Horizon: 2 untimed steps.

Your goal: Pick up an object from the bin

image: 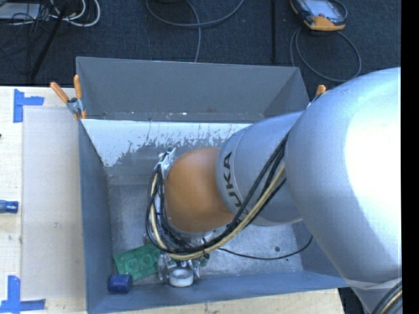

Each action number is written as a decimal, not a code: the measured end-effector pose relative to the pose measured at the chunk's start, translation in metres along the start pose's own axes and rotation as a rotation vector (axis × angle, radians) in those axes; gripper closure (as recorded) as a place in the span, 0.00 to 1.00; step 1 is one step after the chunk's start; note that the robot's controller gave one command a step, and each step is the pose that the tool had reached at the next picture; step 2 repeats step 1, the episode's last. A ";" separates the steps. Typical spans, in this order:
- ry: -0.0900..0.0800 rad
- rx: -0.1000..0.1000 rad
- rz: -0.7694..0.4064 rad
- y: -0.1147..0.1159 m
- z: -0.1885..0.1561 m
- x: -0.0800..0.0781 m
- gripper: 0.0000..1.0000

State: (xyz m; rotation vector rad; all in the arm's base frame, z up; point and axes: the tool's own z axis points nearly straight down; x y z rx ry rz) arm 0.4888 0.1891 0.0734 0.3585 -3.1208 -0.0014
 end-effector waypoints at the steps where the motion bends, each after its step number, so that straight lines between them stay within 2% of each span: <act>1: -0.007 0.000 -0.020 0.003 -0.145 0.004 1.00; 2: -0.007 0.000 -0.020 0.003 -0.145 0.004 1.00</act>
Offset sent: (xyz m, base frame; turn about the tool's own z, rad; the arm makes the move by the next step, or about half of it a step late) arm -0.0055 0.0002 0.1409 -0.0217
